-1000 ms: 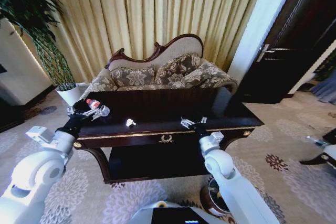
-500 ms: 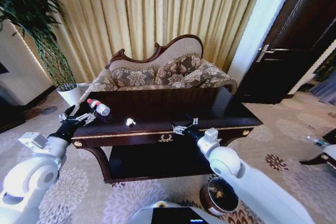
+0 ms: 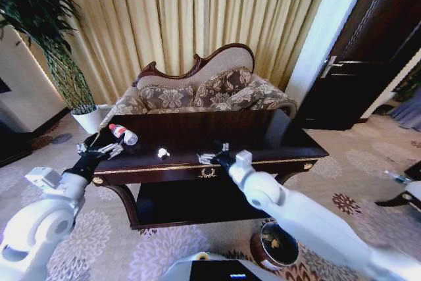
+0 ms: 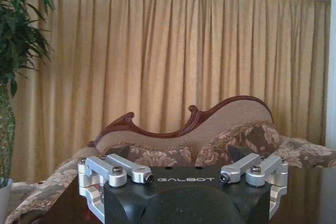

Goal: Move to the front of the table and place the trash on the table into the trash bin.

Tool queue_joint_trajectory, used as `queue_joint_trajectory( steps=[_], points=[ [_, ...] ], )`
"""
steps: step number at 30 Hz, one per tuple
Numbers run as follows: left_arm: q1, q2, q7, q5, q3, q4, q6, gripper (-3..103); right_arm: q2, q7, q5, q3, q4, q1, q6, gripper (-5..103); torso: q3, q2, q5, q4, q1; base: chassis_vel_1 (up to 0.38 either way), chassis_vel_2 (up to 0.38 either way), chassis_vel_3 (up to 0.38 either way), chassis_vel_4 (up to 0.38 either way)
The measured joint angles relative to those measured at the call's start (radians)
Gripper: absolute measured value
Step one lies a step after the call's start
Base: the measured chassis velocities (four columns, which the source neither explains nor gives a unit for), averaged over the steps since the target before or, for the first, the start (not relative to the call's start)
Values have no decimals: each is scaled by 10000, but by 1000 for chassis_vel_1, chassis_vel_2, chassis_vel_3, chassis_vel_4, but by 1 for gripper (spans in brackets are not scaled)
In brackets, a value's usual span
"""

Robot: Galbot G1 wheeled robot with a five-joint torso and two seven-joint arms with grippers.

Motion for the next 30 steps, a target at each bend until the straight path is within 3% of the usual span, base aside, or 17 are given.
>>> queue_joint_trajectory(
  steps=[3,7,9,10,12,13,14,26,30],
  points=[
    [47,-15,8,-5,-61,-5,-9,100,104,69,206,-266,-79,329,-56,100,0,0,-3,0,1,0,0,0,0],
    [68,-72,23,-6,-128,-9,-25,100,557,934,930,-1155,-11,1110,-734,100,0,0,-1,-5,0,0,0,0,0],
    [25,-112,32,17,-129,-14,-32,100,1171,2394,1824,-1816,130,1659,-1535,100,0,0,0,-4,-1,0,0,0,0],
    [25,-112,32,17,-129,-14,-32,100,1171,2394,1824,-1816,130,1659,-1535,100,0,0,0,-4,-1,0,0,0,0],
    [25,-168,29,22,-150,-60,-32,100,1727,3656,2447,-2261,101,2116,-2010,100,-1,1,-4,0,0,0,0,0,0],
    [25,-168,29,22,-150,-60,-32,100,1727,3656,2447,-2261,101,2116,-2010,100,-1,1,-4,0,0,0,0,0,0],
    [62,-199,30,24,-205,-94,-32,100,2039,4229,2748,-2440,8,2305,-2187,100,-1,0,-3,0,1,0,0,0,0],
    [242,-384,65,69,-418,-135,-43,100,3107,4981,2736,-2707,-763,2474,-2428,100,-1,0,-2,-3,0,0,0,0,0],
    [260,-414,79,140,-387,-135,-55,100,3412,5556,3184,-2744,-833,2442,-2402,100,-1,1,-1,-4,0,0,0,0,0]
  ],
)
